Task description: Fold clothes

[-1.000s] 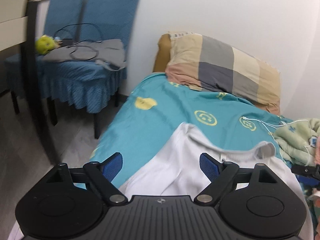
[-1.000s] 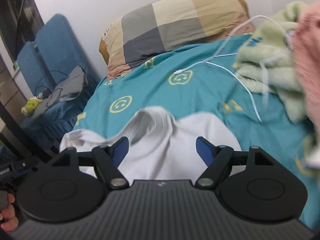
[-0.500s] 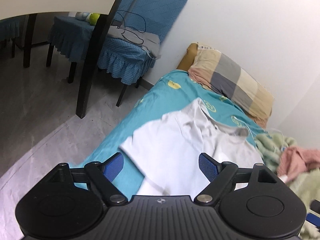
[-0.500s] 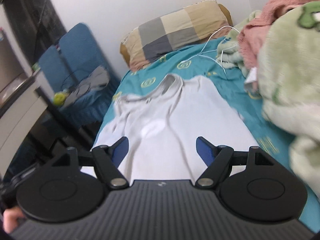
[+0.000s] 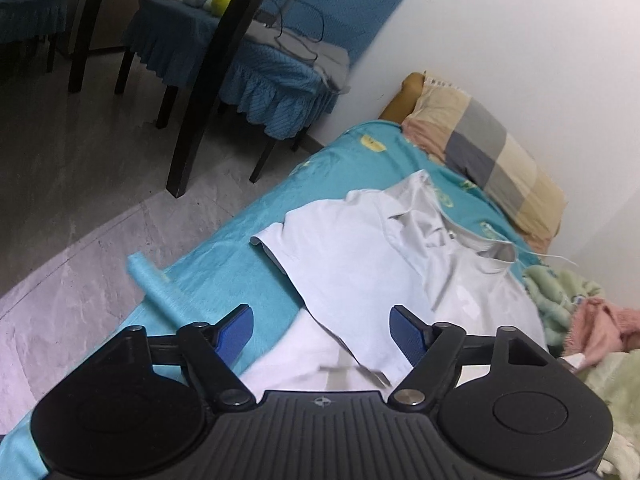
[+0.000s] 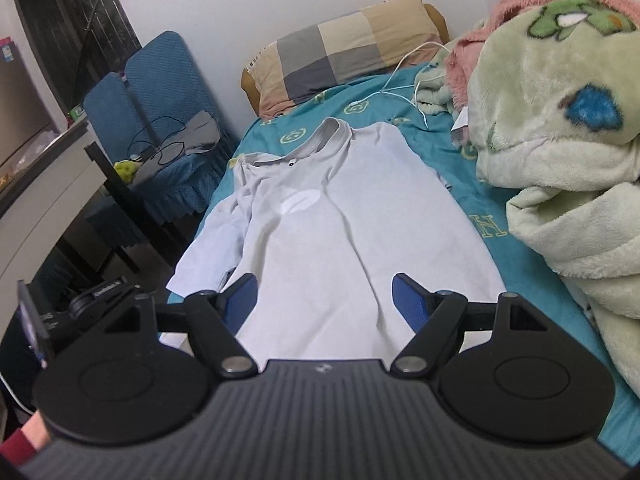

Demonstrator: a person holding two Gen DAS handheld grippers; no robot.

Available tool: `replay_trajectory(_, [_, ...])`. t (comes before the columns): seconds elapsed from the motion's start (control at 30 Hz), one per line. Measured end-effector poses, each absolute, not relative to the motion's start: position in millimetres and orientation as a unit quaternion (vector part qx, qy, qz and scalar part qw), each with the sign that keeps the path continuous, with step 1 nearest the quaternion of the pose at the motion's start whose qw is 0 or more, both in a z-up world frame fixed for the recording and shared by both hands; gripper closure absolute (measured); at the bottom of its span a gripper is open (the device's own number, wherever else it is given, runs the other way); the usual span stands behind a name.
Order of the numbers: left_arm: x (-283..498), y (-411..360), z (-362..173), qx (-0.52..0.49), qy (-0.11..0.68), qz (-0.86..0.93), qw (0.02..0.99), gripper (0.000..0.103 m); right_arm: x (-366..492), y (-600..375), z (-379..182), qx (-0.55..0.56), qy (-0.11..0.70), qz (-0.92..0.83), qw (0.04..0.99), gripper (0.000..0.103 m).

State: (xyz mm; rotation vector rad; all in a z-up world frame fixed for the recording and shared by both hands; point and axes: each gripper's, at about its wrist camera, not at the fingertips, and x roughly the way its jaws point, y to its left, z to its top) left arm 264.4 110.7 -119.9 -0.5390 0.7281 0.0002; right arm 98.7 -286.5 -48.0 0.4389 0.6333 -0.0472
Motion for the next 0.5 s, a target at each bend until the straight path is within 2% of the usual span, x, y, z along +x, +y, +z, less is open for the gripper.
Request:
replay_trajectory(0.1, [293.7,111.8,-139.0,-0.280,0.350,0.007,0.894,0.030,113.4,-295.7,-62.7,0.231,0.316,-0.029,0.920,0.027])
replay_trajectory(0.3, [347.7,104.4,-167.3,-0.290,0.346,0.032,0.892,0.042,144.8,-315.0,-93.3,0.268,0.333,-0.044,0.903,0.027])
replay_trajectory(0.33, [353.9,101.4,-168.9,-0.278,0.342,0.040,0.896,0.048,149.7,-316.7,-98.0,0.271,0.337,-0.046,0.901,0.027])
replay_trajectory(0.4, [365.3,97.6,-169.5,-0.254,0.344,0.050,0.903,0.079,158.7,-318.5,-106.6,0.276,0.345,-0.051,0.896,0.027])
replay_trajectory(0.43, [370.3,97.2,-168.5,-0.243,0.347,0.052,0.904,0.102,162.2,-319.1,-109.4,0.279,0.348,-0.053,0.893,0.027])
replay_trajectory(0.5, [379.3,100.9,-161.5,-0.231,0.347,0.050,0.907,0.101,165.5,-319.2,-112.3,0.288,0.350,-0.054,0.890,0.027])
